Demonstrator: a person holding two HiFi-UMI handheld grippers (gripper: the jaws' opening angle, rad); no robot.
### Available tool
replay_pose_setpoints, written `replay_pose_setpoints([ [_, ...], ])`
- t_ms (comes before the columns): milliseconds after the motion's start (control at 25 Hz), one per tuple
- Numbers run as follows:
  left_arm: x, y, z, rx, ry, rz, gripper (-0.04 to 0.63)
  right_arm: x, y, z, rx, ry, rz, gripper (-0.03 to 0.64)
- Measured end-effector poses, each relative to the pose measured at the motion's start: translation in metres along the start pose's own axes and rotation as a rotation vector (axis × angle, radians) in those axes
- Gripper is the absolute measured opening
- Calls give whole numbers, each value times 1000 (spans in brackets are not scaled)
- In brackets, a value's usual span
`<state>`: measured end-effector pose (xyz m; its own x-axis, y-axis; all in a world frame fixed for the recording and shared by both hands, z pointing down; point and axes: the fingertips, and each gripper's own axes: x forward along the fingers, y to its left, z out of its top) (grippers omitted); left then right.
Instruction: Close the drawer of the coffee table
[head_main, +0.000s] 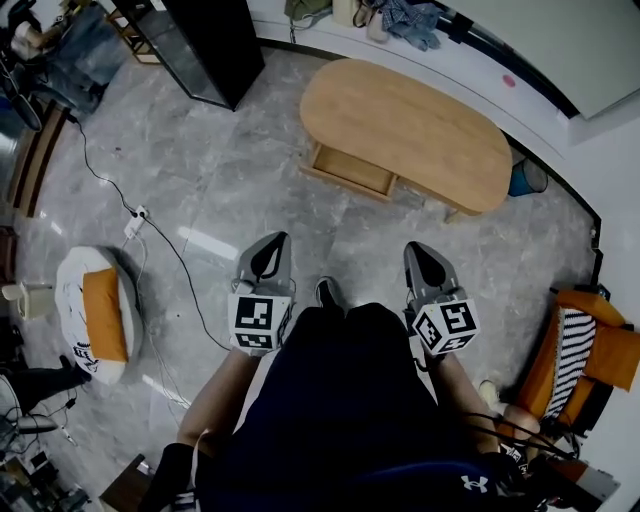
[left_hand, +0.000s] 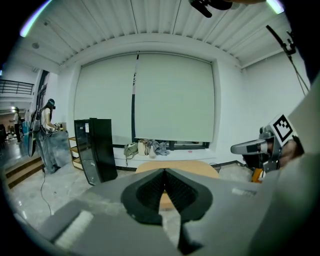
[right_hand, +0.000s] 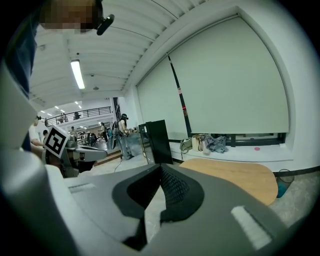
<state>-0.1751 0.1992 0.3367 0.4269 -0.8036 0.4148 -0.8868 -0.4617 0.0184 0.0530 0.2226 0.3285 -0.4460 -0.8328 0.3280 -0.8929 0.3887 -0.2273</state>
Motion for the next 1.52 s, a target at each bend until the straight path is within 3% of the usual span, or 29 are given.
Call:
replay_pose_setpoints([
  [440,62,17,-9,-10,74,37,2,55,-45,-25,40,100,34,2],
  [600,94,30,4,-18,96,80,2,87,-69,-6,38,110,64,3],
  [1040,198,59,27,55,89,167,2,173,-145,22,33,128,128,3],
  [1240,233,63,22,75,135,136,2,200,-171,20,45,172,162,3],
  [1520,271,75,-11,146,219,63,2,224,-204,-11,70,237,106,3],
])
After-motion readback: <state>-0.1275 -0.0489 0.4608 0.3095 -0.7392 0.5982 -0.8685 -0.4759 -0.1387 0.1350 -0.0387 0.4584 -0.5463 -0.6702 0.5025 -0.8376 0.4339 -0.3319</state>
